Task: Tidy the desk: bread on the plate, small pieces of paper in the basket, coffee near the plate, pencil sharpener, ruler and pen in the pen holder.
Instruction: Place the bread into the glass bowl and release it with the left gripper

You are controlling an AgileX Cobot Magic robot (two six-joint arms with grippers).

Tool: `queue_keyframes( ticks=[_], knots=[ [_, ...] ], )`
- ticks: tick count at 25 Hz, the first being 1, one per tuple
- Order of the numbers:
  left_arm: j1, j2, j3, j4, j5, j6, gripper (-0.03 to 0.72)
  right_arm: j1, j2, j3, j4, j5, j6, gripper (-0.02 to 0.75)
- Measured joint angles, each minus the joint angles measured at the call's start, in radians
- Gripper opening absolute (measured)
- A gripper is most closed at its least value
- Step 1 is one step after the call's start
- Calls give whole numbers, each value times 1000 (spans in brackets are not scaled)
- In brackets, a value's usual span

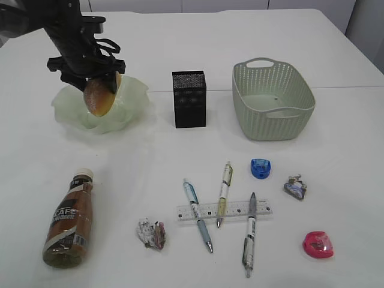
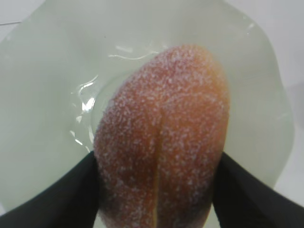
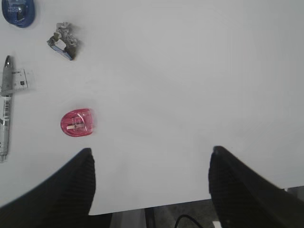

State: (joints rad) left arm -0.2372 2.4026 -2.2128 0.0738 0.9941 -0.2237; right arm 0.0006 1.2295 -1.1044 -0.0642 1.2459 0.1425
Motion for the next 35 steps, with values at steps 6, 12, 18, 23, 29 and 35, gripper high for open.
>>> queue_keyframes(
  ticks=[6, 12, 18, 23, 29, 35],
  knots=[
    [6, 16, 0, 48, -16, -27, 590, 0, 0, 0, 0, 0, -1, 575],
    [6, 16, 0, 62, -52, -44, 599, 0, 0, 0, 0, 0, 2, 575],
    [6, 19, 0, 84, -93, -58, 595, 0, 0, 0, 0, 0, 2, 574],
    [6, 19, 0, 86, -142, -59, 556, 0, 0, 0, 0, 0, 4, 574],
    [6, 22, 0, 76, -130, -61, 584, 0, 0, 0, 0, 0, 4, 574],
    [6, 22, 0, 75, -116, -71, 665, 0, 0, 0, 0, 0, 4, 574]
  ],
)
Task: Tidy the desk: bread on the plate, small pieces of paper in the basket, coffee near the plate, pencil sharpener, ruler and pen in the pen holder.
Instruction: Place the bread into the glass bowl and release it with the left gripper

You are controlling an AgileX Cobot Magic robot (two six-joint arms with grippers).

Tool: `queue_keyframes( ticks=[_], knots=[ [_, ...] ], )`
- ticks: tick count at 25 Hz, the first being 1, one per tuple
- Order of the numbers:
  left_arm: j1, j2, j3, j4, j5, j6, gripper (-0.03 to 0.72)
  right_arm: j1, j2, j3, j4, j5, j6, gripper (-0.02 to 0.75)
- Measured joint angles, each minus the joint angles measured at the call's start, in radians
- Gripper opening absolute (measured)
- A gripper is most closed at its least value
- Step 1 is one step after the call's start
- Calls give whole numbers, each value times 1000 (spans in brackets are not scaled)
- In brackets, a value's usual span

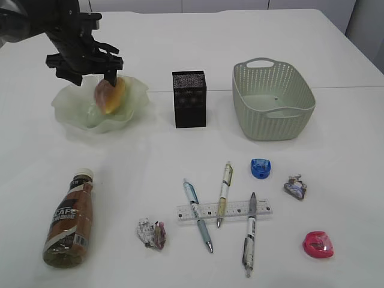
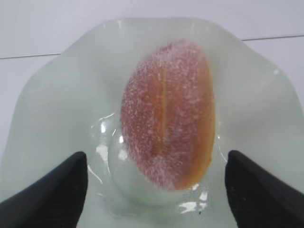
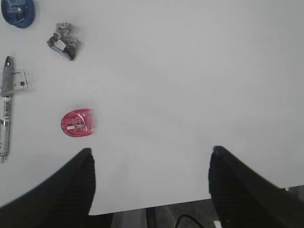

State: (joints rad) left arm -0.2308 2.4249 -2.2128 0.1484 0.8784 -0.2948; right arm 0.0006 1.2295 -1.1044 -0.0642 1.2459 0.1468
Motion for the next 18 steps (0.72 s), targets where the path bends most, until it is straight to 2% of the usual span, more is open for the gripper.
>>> queue_keyframes(
  ticks=[7, 15, 18],
  knots=[
    [0, 0, -19, 0, 33, 0, 665, 0, 0, 0, 0, 0, 0, 574],
    [0, -25, -152, -39, 319, 10, 641, 0, 0, 0, 0, 0, 0, 574],
    [0, -34, -190, -82, 350, 14, 620, 0, 0, 0, 0, 0, 0, 574]
  ],
)
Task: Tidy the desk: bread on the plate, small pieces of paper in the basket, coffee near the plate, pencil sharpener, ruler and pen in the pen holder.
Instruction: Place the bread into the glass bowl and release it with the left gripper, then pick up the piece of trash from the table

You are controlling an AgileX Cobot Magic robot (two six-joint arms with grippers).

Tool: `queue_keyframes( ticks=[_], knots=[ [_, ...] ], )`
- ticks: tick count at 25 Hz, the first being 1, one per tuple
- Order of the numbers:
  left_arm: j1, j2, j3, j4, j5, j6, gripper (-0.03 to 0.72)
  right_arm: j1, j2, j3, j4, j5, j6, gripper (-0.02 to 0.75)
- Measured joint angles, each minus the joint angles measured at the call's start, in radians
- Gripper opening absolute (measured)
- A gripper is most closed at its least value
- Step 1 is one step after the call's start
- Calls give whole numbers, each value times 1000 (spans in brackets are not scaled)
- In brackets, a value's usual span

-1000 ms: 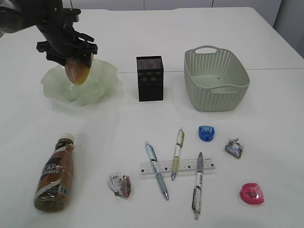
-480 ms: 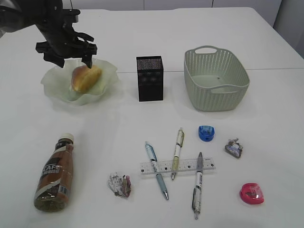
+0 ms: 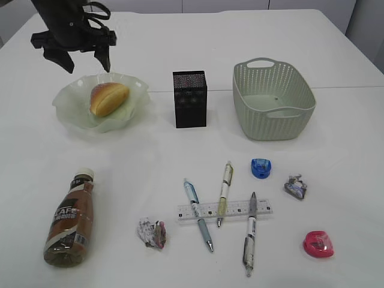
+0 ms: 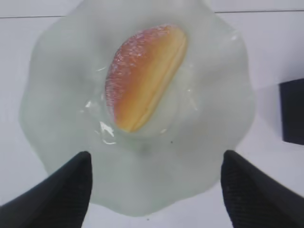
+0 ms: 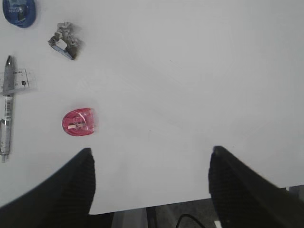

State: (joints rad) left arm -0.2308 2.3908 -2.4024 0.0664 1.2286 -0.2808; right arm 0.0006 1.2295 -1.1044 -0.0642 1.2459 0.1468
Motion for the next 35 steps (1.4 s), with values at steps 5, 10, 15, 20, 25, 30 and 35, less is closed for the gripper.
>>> queue_keyframes(
  ticks=[5, 10, 15, 20, 25, 30, 35],
  knots=[
    [0, -52, -2, -114, 15, 36, 587, 0, 0, 0, 48, 0, 0, 574],
    [0, -137, 44, -148, 18, 66, 585, 0, 0, 0, 84, 0, 0, 574],
    [-4, -278, 220, -159, 18, 91, 583, 0, 0, 0, 84, 0, 0, 574],
    [-10, -437, 445, -161, 18, 101, 565, 0, 0, 0, 84, 0, 0, 574],
    [-10, -589, 562, -161, 18, 103, 557, 0, -33, 0, 130, 0, 0, 574],
    [-10, -744, 611, -161, 18, 104, 543, 0, -105, 0, 146, 0, 0, 574],
    [-10, -898, 763, -161, 20, 106, 539, 0, -143, 0, 191, 3, 0, 574]
  ],
)
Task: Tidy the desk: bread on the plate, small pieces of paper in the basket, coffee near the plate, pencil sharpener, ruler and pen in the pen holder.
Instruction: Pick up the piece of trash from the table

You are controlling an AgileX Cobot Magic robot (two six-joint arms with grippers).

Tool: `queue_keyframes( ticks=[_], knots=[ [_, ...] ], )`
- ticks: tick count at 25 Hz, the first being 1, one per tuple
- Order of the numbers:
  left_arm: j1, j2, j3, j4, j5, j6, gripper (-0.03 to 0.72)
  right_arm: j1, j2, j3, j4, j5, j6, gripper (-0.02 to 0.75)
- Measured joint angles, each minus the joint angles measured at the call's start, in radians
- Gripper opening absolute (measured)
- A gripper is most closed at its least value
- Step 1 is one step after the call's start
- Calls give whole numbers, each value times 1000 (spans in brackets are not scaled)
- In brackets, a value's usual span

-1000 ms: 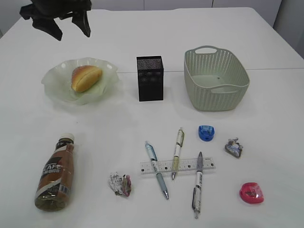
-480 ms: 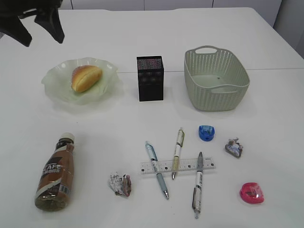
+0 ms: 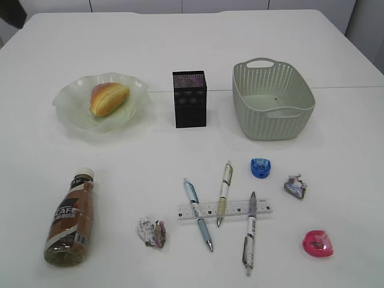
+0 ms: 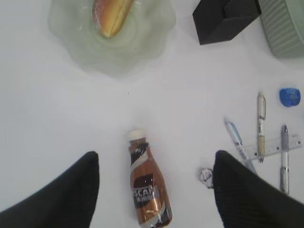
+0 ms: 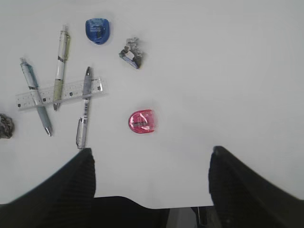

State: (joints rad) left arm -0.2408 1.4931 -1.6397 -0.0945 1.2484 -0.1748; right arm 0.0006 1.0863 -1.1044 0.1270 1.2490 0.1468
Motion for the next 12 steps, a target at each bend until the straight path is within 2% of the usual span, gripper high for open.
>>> queue_keyframes(
  ticks=[7, 12],
  knots=[
    [0, -246, 274, 0, 0, 2, 534, 0, -6, 0, 0, 1, -3, 574],
    [0, -406, 406, 0, 4, 2, 532, 0, 23, 0, -6, 1, -71, 574]
  ],
)
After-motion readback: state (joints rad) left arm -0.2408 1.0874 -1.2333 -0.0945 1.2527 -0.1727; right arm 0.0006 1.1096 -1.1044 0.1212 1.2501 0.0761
